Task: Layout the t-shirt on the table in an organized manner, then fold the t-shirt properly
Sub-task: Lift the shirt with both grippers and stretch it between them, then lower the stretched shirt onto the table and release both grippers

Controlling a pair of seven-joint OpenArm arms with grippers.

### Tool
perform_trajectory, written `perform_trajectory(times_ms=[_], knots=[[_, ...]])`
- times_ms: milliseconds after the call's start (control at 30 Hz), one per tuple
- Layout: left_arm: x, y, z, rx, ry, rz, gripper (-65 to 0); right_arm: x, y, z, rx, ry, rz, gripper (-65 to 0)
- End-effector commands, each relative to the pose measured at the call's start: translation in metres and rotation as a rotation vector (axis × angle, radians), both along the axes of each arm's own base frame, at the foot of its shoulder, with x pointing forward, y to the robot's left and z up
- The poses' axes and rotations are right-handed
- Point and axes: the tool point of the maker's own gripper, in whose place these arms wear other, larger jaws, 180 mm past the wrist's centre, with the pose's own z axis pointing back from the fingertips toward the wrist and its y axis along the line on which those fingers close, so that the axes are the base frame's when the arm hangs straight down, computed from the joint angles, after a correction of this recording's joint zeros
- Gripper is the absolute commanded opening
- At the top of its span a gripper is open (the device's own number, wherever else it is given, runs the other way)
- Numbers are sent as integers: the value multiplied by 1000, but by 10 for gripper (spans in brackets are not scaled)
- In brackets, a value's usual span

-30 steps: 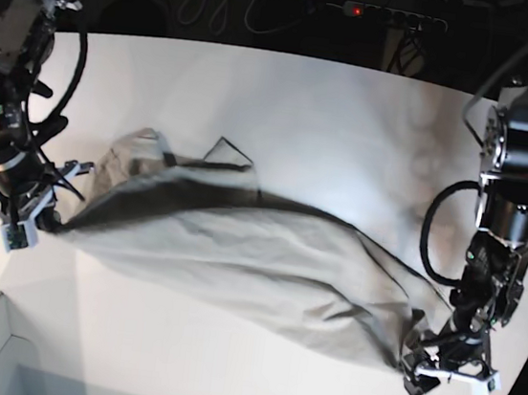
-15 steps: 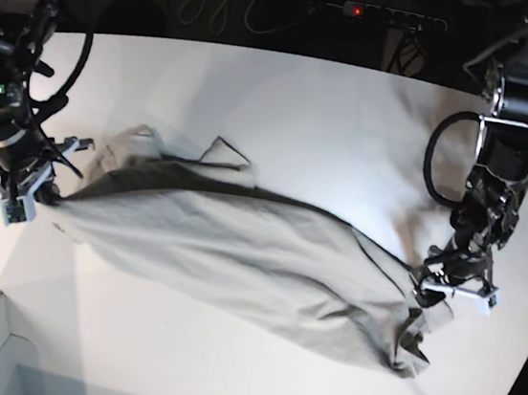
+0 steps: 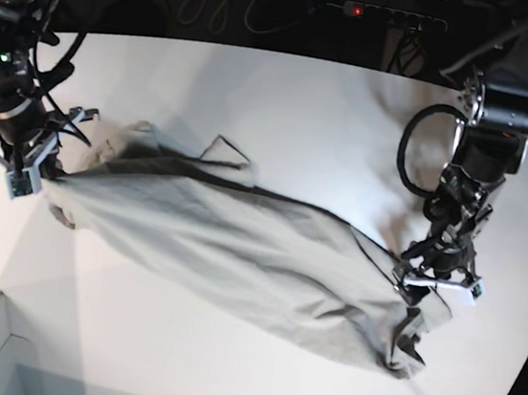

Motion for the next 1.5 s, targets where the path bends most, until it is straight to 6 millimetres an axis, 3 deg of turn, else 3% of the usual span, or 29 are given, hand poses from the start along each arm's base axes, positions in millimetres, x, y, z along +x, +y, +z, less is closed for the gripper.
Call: perform_trajectory(times_ms=[0,167,233,300,333,433,567,733,933,1100,1267,1400,1467], knots=[[14,-9,13,-13,-33,-15,-215,4,1,12,-8,-44,25,-650],[14,-14,12,-19,-33,-21,-236,0,1,9,-11,-30,26,-650],[14,-14,12,-19,-33,-21,-358,-1,1,8,-11,-27,26,-650],[13,-12,11,-20,-29,-10,-573,-1,-2,8,-14,-28,19,-650],[13,-8,12,-21,-28,0,-650,-2,-5,8,-15,-27,13,-650],[14,-6,14,-21,-35,1,-612,3,-7,12,-15,-42,6,-650],[1,0,9,-10,-37,1,-650,7,-22,17,-32,-54,-24,-650],[-55,34,20,-80,-88,43,-647,12,-43,27,-44,-82,-78,-650],[-112,67,76,-46,-204,71,-647,9,-41,22,-39,-70,-74,-650],[-130,69,120,12,-295,52,-647,8,-26,9,-20,-25,11,-650],[-129,64,136,25,-333,32,-647,50,-28,26,26,-101,-8,-650],[-127,62,137,22,-335,27,-647,96,-29,37,75,-136,-8,-650],[-127,61,138,20,-337,27,-647,108,-29,35,75,-120,9,-639]])
